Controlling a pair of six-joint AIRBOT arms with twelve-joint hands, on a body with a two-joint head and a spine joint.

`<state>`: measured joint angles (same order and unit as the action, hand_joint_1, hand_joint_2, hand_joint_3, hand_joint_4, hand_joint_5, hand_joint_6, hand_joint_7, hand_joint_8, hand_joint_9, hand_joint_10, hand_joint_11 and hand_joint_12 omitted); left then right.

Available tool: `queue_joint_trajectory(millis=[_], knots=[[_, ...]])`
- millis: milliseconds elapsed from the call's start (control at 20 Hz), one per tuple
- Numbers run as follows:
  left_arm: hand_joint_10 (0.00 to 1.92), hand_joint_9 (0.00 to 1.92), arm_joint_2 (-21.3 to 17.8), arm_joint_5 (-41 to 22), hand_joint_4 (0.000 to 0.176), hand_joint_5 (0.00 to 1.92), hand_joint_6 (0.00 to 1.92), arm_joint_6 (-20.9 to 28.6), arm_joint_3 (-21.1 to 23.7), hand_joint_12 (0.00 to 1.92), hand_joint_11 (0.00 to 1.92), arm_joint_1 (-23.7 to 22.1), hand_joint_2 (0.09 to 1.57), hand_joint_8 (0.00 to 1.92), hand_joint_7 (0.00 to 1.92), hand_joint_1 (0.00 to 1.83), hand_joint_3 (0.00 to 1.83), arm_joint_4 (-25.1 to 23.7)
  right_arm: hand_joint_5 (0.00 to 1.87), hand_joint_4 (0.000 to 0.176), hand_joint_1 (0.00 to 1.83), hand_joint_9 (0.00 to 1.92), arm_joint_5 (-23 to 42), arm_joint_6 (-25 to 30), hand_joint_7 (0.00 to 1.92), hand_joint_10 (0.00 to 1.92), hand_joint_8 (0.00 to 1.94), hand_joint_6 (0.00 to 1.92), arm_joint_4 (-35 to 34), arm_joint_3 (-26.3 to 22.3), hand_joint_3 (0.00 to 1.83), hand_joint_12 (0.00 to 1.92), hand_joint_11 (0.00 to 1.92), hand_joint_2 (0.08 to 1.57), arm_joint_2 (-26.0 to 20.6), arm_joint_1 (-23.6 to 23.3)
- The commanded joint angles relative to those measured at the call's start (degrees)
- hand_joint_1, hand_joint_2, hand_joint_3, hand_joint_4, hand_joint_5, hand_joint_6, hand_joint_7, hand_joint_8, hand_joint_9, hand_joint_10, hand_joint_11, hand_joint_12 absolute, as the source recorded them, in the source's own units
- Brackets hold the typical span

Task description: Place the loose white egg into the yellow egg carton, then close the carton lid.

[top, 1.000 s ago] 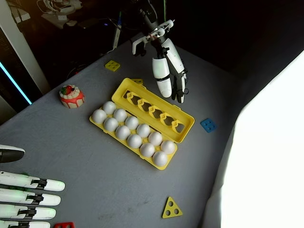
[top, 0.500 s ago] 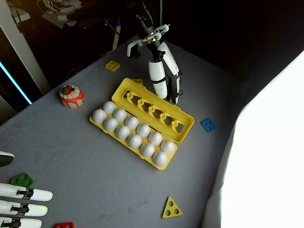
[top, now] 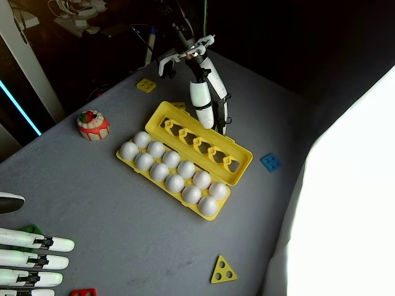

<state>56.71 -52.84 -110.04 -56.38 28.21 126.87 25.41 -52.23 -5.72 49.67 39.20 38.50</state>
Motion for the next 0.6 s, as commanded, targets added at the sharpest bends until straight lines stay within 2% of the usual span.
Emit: queue_joint_trajectory(millis=[0, 100, 150, 350, 450, 550], knots=[[0.93, 0.25, 0.3, -0.5, 0.000, 0.41, 0.00, 1.0, 0.2, 1.40, 0.00, -0.1, 1.31, 0.21, 0.51, 0.19, 0.00, -2.8, 0.21, 0.000, 0.30, 0.20, 6.1, 0.5, 0.27, 0.02, 0.00, 0.01, -0.3, 0.0, 0.00, 0.43, 0.00, 1.16, -0.2, -0.2], [0.90, 0.27, 0.6, -0.9, 0.000, 0.42, 0.00, 1.9, 0.4, 1.40, 0.00, 0.0, 1.30, 0.34, 0.48, 0.21, 0.00, -2.4, 0.19, 0.000, 0.29, 0.17, 6.1, 0.5, 0.24, 0.01, 0.00, 0.00, -0.3, 0.0, 0.00, 0.31, 0.00, 1.16, -0.1, -0.1], [0.90, 0.28, 0.7, -1.0, 0.000, 0.43, 0.00, 2.5, 0.6, 1.41, 0.00, 0.1, 1.30, 0.36, 0.47, 0.24, 0.00, -2.2, 0.19, 0.000, 0.30, 0.18, 6.1, 0.5, 0.25, 0.01, 0.01, 0.01, -0.3, 0.0, 0.00, 0.32, 0.00, 1.16, -0.1, -0.1], [0.88, 0.25, 1.4, -1.5, 0.000, 0.41, 0.00, 5.6, 1.0, 1.38, 0.00, 0.2, 1.31, 0.37, 0.44, 0.19, 0.00, -2.5, 0.20, 0.000, 0.28, 0.18, 6.1, 0.5, 0.25, 0.01, 0.00, 0.01, -0.3, 0.0, 0.00, 0.29, 0.00, 1.17, -0.1, -0.1], [0.88, 0.26, 1.7, -1.5, 0.000, 0.43, 0.01, 5.7, 1.0, 1.37, 0.00, -0.8, 1.31, 0.38, 0.44, 0.22, 0.00, -3.2, 0.19, 0.000, 0.29, 0.15, 6.1, 0.5, 0.24, 0.00, 0.00, 0.00, -0.3, 0.0, 0.00, 0.19, 0.00, 1.17, -0.1, -0.1], [0.88, 0.26, 2.1, -1.6, 0.000, 0.43, 0.01, 5.5, 0.8, 1.37, 0.00, -2.1, 1.31, 0.42, 0.43, 0.22, 0.00, -4.0, 0.19, 0.000, 0.28, 0.15, 6.1, 0.5, 0.23, 0.00, 0.00, 0.00, -0.3, 0.0, 0.00, 0.23, 0.00, 1.17, -0.1, -0.1]])
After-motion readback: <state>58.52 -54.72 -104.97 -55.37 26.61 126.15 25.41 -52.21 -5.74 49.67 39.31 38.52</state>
